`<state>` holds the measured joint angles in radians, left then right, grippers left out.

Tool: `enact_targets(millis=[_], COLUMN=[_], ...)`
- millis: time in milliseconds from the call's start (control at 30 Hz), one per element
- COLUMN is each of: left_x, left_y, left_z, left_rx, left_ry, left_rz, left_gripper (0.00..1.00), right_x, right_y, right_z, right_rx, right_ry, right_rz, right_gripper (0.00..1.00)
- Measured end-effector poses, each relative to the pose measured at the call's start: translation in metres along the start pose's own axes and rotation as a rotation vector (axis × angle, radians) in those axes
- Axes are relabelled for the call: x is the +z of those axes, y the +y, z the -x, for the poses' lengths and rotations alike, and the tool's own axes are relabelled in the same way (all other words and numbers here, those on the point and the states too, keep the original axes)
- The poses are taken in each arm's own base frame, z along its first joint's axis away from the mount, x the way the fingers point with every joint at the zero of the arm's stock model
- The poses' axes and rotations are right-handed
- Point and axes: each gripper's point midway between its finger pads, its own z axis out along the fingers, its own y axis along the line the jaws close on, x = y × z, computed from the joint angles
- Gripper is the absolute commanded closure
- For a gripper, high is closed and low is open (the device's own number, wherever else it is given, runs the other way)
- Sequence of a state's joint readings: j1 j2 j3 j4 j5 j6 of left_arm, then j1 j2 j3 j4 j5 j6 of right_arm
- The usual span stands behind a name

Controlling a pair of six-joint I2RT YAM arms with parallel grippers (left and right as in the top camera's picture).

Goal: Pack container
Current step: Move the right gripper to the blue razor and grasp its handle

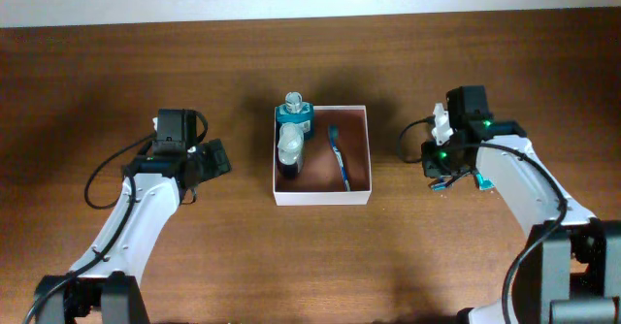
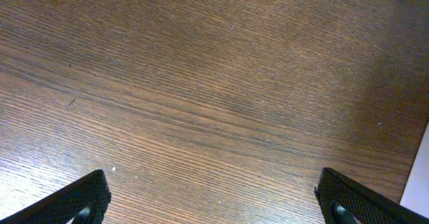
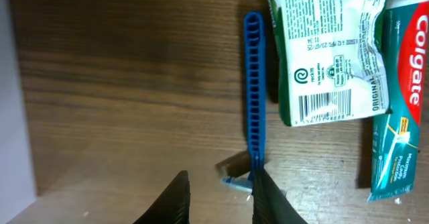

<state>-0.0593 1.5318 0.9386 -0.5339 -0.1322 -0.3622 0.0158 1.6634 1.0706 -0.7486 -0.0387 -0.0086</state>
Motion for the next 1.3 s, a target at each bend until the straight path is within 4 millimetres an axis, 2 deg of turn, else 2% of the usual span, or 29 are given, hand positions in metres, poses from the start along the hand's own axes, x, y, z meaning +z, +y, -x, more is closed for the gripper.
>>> enact_targets(millis=[500,667,900,1100,1300], left_x=[0.000,0.000,0.000,0.000,0.000], left_y=[0.000,0.000,0.000,0.000,0.000], left_z=[0.000,0.000,0.000,0.000,0.000], left_rx=[0.000,0.000,0.000,0.000,0.000], left_ry=[0.000,0.000,0.000,0.000,0.000], left_rz=[0.000,0.000,0.000,0.000,0.000], left_gripper=[0.01,0.01,0.01,0.01,0.01], right_x=[0.040,0.042,0.042,0.044,0.050], right_y=[-0.010,-0.015,-0.016,-0.016,-0.018], right_z=[-0.001,0.001,0.003,0.005,-0.001], right_rx=[-0.003,-0.003,-0.007,-0.010,-0.015], right_ry=[0.046,0.037,0.028,0.014,0.023], right_rz=[-0.047,-0.077,-0.084,-0.085,-0.090], right_gripper=[0.76,0.75,0.64,0.60,0.62])
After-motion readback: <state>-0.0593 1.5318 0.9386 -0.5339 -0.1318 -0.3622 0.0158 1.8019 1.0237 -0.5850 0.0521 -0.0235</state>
